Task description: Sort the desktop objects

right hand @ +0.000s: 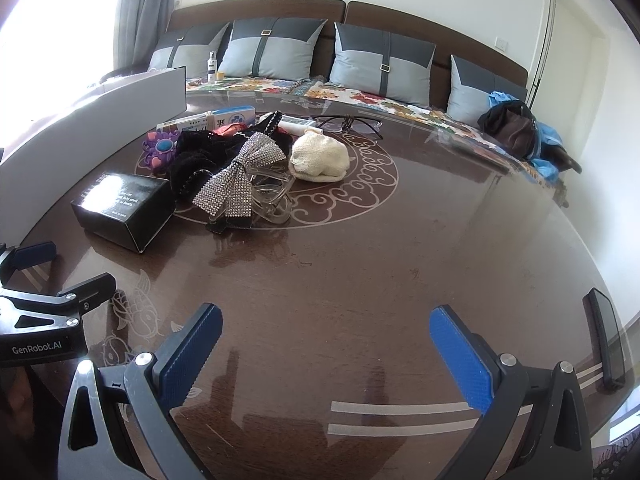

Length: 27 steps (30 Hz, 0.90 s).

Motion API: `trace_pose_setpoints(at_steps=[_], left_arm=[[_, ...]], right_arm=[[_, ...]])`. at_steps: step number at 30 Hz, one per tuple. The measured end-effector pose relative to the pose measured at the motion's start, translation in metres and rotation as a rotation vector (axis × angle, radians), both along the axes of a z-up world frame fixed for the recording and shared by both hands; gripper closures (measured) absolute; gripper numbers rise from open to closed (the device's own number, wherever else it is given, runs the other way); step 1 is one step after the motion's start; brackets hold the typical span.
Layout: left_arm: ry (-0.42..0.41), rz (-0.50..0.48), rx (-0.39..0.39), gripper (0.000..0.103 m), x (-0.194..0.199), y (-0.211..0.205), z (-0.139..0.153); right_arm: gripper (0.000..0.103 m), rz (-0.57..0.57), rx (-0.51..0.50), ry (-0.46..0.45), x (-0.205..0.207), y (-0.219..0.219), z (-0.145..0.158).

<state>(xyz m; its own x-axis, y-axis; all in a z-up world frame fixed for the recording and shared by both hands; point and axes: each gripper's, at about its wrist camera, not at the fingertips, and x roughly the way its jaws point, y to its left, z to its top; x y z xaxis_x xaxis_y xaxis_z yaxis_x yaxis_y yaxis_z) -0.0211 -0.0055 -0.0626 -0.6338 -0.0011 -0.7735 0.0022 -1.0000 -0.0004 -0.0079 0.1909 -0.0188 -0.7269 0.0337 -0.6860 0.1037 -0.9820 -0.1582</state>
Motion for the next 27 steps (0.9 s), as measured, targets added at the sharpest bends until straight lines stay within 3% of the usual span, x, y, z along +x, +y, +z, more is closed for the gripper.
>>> trace_pose_setpoints(at_steps=[27], left_arm=[[-0.018,-0.034,-0.002,0.0,-0.004,-0.001,0.001]], right_arm=[[0.0,0.003,-0.001,-0.08,-0.01,-0.001,-0.019]])
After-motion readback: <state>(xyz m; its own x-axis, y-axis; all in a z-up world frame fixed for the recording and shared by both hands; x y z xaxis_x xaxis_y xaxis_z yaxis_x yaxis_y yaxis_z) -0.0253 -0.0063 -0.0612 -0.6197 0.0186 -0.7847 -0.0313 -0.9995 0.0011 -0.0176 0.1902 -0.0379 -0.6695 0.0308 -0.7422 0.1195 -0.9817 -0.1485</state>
